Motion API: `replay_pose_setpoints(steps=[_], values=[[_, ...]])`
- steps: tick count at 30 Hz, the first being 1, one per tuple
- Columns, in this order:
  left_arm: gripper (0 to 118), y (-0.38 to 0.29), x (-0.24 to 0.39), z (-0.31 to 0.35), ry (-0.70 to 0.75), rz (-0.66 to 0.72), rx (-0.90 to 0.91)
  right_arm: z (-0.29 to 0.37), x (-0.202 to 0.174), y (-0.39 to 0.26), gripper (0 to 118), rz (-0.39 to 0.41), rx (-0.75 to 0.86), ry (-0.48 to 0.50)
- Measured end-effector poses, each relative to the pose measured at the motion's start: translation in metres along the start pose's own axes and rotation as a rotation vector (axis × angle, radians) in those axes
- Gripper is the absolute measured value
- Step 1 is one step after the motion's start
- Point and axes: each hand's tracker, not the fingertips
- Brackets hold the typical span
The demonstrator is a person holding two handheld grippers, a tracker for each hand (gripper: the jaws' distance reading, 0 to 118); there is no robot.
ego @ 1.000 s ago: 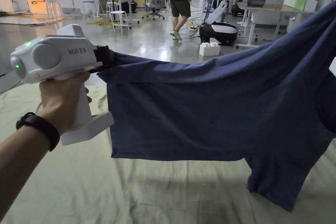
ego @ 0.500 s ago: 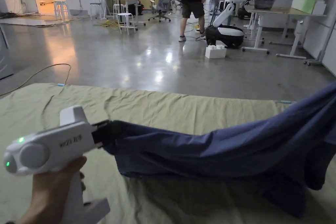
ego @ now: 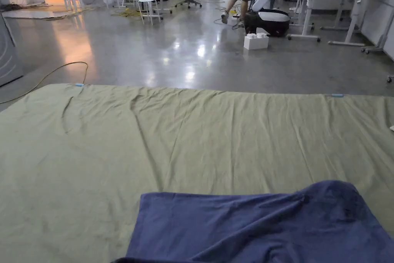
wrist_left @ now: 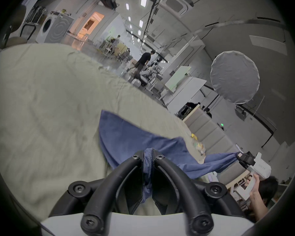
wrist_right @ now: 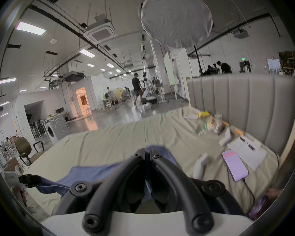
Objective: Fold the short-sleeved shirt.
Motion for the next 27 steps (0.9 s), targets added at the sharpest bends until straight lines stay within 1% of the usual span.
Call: replay_pose_setpoints(steps=[1, 2, 3, 5, 6, 8, 9, 10, 11, 12, 13, 14, 15, 16, 17, 18, 19, 21, 23, 24, 25, 27], values=[[9, -0.007, -0.010, 0.000, -0.001, 0.014, -0.039, 0.006, 0.004, -0.011, 5, -0.008, -0.015, -0.008], [9, -0.016, -0.021, -0.001, 0.036, 0.004, -0.057, 0.007, 0.008, -0.023, 5, -0.007, -0.054, -0.011], [9, -0.026, -0.018, 0.000, 0.048, 0.012, -0.104, 0.007, 0.013, -0.035, 5, 0.005, -0.107, -0.018], [9, -0.032, -0.031, -0.004, 0.084, 0.034, -0.152, 0.009, 0.019, -0.054, 5, 0.051, -0.157, -0.071], [9, -0.038, -0.033, -0.006, 0.099, 0.053, -0.178, 0.009, 0.024, -0.063, 5, 0.030, -0.184, -0.070], [9, -0.050, -0.027, -0.006, 0.163, 0.072, -0.168, 0.008, 0.033, -0.077, 5, 0.011, -0.211, -0.086], [13, -0.054, -0.029, -0.006, 0.169, 0.096, -0.170, 0.008, 0.038, -0.082, 5, 0.010, -0.235, -0.108], [24, -0.052, -0.038, -0.005, 0.173, 0.135, -0.177, 0.009, 0.042, -0.086, 5, 0.023, -0.255, -0.134], [48, -0.049, -0.046, -0.002, 0.185, 0.148, -0.176, 0.009, 0.046, -0.091, 8, 0.026, -0.259, -0.150], [59, -0.050, -0.045, 0.002, 0.205, 0.151, -0.169, 0.007, 0.052, -0.095, 20, 0.032, -0.282, -0.160], [63, -0.051, -0.043, 0.008, 0.191, 0.148, -0.146, 0.005, 0.057, -0.099, 44, 0.040, -0.317, -0.178], [71, -0.051, -0.038, 0.015, 0.175, 0.151, -0.117, 0.005, 0.073, -0.108, 69, 0.041, -0.334, -0.205], [78, -0.043, -0.038, 0.023, 0.205, 0.120, -0.118, 0.007, 0.079, -0.110, 76, 0.039, -0.332, -0.233], [83, -0.041, -0.030, 0.027, 0.233, 0.098, -0.121, 0.011, 0.082, -0.111, 76, 0.038, -0.321, -0.244], [84, -0.040, -0.020, 0.034, 0.292, -0.002, -0.136, 0.019, 0.085, -0.110, 76, 0.031, -0.299, -0.259], [84, -0.040, -0.008, 0.043, 0.317, -0.078, -0.129, 0.028, 0.087, -0.109, 76, 0.013, -0.265, -0.257], [84, -0.035, -0.001, 0.052, 0.327, -0.144, -0.106, 0.036, 0.089, -0.106, 75, -0.009, -0.228, -0.241], [84, -0.032, 0.025, 0.073, 0.297, -0.251, -0.047, 0.055, 0.085, -0.096, 77, -0.039, -0.132, -0.213], [84, -0.026, 0.055, 0.097, 0.312, -0.357, 0.043, 0.074, 0.073, -0.082, 82, -0.021, -0.077, -0.169], [84, -0.024, 0.068, 0.104, 0.315, -0.416, 0.087, 0.080, 0.066, -0.075, 82, -0.005, -0.058, -0.152], [84, -0.023, 0.092, 0.116, 0.330, -0.459, 0.141, 0.086, 0.055, -0.067, 82, 0.019, -0.042, -0.125], [84, -0.019, 0.120, 0.132, 0.345, -0.529, 0.231, 0.096, 0.034, -0.053, 82, 0.053, 0.004, -0.082]])
